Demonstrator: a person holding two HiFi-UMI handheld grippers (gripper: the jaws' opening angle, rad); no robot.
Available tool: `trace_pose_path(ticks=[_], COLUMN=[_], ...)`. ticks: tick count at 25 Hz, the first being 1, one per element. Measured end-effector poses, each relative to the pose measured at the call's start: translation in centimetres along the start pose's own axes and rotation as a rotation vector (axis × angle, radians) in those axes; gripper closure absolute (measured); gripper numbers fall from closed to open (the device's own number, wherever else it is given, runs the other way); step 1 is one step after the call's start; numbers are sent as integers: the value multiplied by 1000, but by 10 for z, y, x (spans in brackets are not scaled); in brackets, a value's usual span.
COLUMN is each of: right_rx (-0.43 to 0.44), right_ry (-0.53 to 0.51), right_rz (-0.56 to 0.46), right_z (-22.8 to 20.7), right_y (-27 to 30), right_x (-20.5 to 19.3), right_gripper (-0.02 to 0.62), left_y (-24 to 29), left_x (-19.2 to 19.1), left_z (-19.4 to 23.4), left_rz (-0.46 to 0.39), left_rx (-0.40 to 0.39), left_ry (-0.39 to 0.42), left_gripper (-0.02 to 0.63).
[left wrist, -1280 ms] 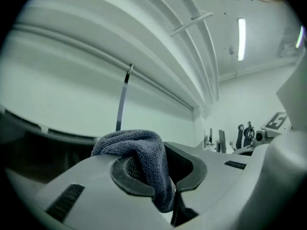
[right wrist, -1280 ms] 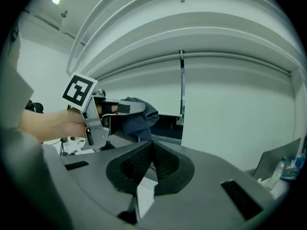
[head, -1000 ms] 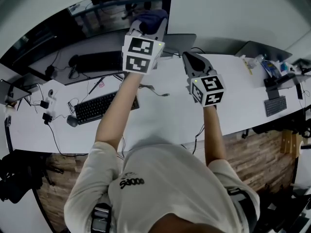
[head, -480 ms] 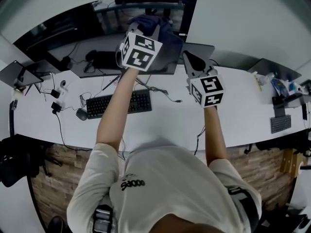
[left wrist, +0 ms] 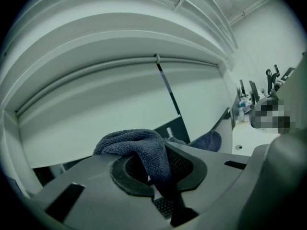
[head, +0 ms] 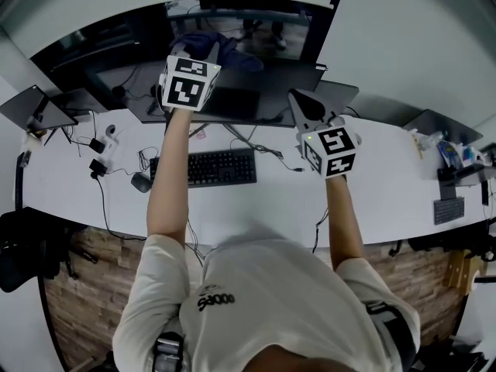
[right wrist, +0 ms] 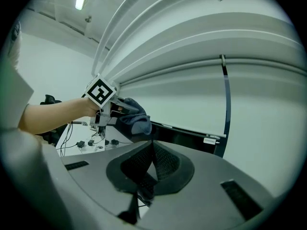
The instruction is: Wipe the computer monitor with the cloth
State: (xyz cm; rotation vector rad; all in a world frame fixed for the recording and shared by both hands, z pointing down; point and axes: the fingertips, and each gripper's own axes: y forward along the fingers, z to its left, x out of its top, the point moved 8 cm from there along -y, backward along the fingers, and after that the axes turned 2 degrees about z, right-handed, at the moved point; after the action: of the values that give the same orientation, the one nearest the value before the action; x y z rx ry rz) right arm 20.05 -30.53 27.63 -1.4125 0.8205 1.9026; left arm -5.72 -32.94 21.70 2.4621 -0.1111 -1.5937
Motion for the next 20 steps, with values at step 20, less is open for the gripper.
trace_pose_path(ticks=[20], right_rx=[-15], right_ry=[83], right_rz=[40], right_z=[121], right_y=[99], right_x=[14], right_gripper=[595], left_y=[-71], left_x=[-104], left_z=[206], left_rz=[79], left_rx=[91], left_ry=[30], left_gripper=[538])
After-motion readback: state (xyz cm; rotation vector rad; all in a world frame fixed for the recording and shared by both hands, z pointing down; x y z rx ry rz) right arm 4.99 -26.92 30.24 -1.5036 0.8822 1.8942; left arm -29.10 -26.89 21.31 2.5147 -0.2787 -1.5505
